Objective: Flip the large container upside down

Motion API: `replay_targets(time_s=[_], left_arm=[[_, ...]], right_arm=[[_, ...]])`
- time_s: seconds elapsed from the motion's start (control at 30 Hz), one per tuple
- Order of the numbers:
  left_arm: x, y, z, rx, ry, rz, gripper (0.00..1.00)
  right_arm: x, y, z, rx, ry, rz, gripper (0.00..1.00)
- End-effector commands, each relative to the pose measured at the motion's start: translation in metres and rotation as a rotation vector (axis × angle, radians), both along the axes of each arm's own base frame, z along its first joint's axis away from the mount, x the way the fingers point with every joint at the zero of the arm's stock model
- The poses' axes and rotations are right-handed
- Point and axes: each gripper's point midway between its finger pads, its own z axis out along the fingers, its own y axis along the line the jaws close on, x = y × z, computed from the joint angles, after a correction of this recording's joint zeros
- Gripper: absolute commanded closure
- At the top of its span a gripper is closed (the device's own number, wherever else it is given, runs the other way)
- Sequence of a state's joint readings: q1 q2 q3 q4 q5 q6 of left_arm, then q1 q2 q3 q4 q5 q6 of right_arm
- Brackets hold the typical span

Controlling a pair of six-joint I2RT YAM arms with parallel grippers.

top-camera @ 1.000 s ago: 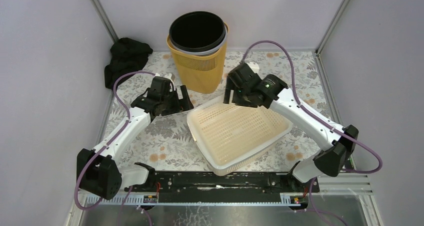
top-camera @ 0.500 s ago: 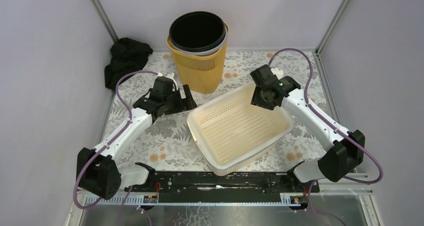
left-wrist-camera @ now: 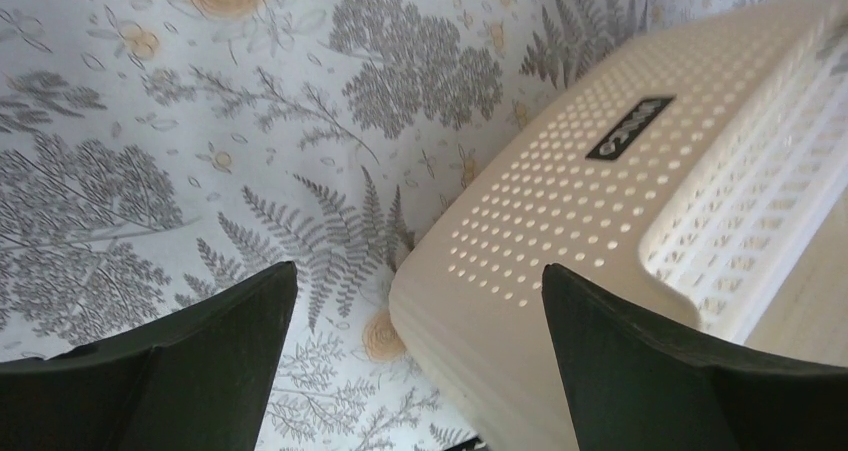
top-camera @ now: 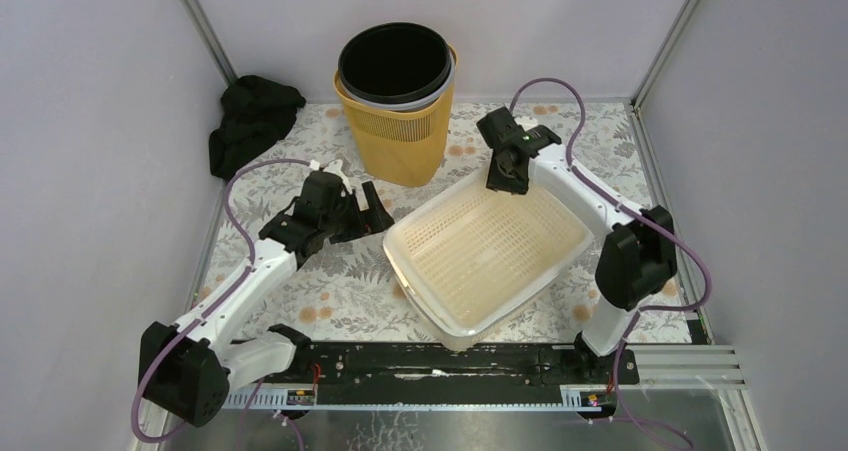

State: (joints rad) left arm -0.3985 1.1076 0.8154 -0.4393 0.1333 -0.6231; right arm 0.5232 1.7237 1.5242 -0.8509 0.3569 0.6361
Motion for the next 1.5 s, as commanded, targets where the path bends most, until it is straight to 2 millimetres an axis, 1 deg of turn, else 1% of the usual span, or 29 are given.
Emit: replay_targets(time_s=[0.0, 0.07, 0.17, 0.33, 0.43, 0.53, 0.73, 0.83, 0.93, 1.1, 1.2, 1.27, 1.33, 1.4, 1.47], left_arm=[[-0.036, -0.012, -0.013, -0.021, 0.074, -0.092, 0.00], [-0.043, -0.014, -0.014, -0.031, 0.079, -0.104, 0.00], [-0.053, -0.019, -0.015, -0.045, 0.091, -0.121, 0.00], [-0.067, -0.031, -0.016, -0.056, 0.106, -0.141, 0.00], [-0.070, -0.039, -0.017, -0.068, 0.110, -0.148, 0.00], [-0.073, -0.051, -0.018, -0.078, 0.114, -0.167, 0.00], [-0.080, -0.078, -0.019, -0.071, 0.123, -0.214, 0.00], [-0.083, -0.091, -0.020, -0.062, 0.125, -0.237, 0.00], [-0.085, -0.104, -0.021, -0.055, 0.128, -0.259, 0.00], [-0.088, -0.121, -0.023, -0.039, 0.131, -0.290, 0.00], [-0.087, -0.131, -0.025, -0.041, 0.131, -0.307, 0.00], [-0.087, -0.137, -0.025, -0.036, 0.129, -0.325, 0.00], [-0.085, -0.139, -0.023, -0.014, 0.123, -0.343, 0.00], [-0.081, -0.138, -0.015, 0.014, 0.096, -0.359, 0.00], [-0.078, -0.136, -0.005, 0.034, 0.068, -0.375, 0.00]], right_arm=[[0.034, 0.008, 0.019, -0.009, -0.076, 0.047, 0.56], [0.045, 0.017, 0.022, 0.010, -0.087, 0.080, 0.56], [0.056, 0.029, 0.024, 0.025, -0.094, 0.125, 0.56], [0.070, 0.041, 0.020, 0.033, -0.092, 0.185, 0.56], [0.076, 0.049, 0.020, 0.044, -0.086, 0.222, 0.55], [0.077, 0.054, 0.020, 0.049, -0.082, 0.255, 0.54], [0.075, 0.048, 0.026, 0.020, -0.084, 0.287, 0.51], [0.069, 0.040, 0.026, 0.002, -0.071, 0.288, 0.50], [0.061, 0.027, 0.024, -0.007, -0.054, 0.277, 0.48], [0.046, -0.013, 0.016, -0.024, 0.000, 0.215, 0.47], [0.040, -0.036, 0.019, -0.035, 0.010, 0.171, 0.46], [0.037, -0.048, 0.024, -0.033, 0.008, 0.145, 0.44], [0.034, -0.059, 0.029, -0.038, 0.008, 0.118, 0.38], [0.030, -0.068, 0.032, -0.053, 0.016, 0.099, 0.33], [0.026, -0.076, 0.040, -0.072, 0.009, 0.084, 0.29]])
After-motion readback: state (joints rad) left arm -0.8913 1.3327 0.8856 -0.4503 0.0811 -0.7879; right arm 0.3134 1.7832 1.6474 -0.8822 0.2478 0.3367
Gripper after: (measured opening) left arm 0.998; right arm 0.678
